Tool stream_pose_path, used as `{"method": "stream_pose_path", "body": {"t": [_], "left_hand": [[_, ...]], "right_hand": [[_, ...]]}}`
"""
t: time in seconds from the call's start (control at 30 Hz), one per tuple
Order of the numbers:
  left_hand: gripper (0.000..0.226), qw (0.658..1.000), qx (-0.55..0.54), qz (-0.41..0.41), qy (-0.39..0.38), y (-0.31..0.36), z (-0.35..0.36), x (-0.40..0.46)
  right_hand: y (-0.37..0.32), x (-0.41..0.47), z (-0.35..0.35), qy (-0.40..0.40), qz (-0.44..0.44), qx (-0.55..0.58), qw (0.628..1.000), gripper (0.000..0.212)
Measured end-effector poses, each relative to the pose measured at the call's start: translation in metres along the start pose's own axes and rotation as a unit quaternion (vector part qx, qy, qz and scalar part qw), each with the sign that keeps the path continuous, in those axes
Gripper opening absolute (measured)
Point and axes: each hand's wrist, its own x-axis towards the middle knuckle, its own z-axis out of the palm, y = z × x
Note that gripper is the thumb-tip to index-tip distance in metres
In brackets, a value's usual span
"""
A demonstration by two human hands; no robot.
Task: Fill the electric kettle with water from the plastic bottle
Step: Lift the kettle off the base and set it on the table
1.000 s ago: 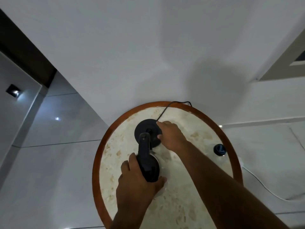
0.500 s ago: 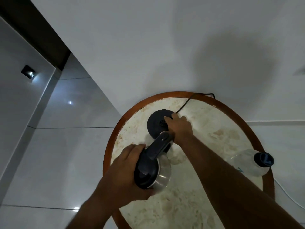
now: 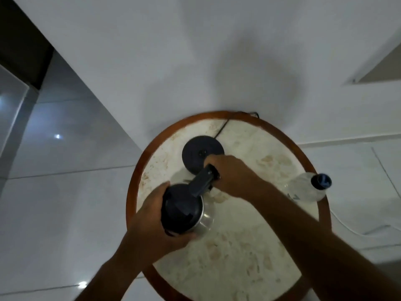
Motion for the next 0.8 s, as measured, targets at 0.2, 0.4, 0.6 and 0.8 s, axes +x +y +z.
{"method": "stream_pose_path", "body": {"t": [0.2,0.4,0.6,0.8], "left_hand": [[0.105,0.996,0.006,0.091,-0.005,0.028,-0.045,0.029],[0.106,0.982,0.001,0.189,0.004,0.083,-0.101,0.091],[0.106,0.988,-0.007,0.153,-0.012,0.094,-0.108,0.152],[0.098,0.991,-0.006,0.129,-0.044,0.078,-0.085,0.182]], "right_hand": [[0.001,0.010,-0.023,0.094,0.003,0.011,0.996,0.021],[-0.002,0.037,-0.120,0.139,-0.046,-0.085,0.986,0.015],[0.022,0.078,-0.154,0.120,-0.036,-0.054,0.991,0.018],[0.056,0.100,-0.130,0.064,-0.045,-0.029,0.997,0.026]]}}
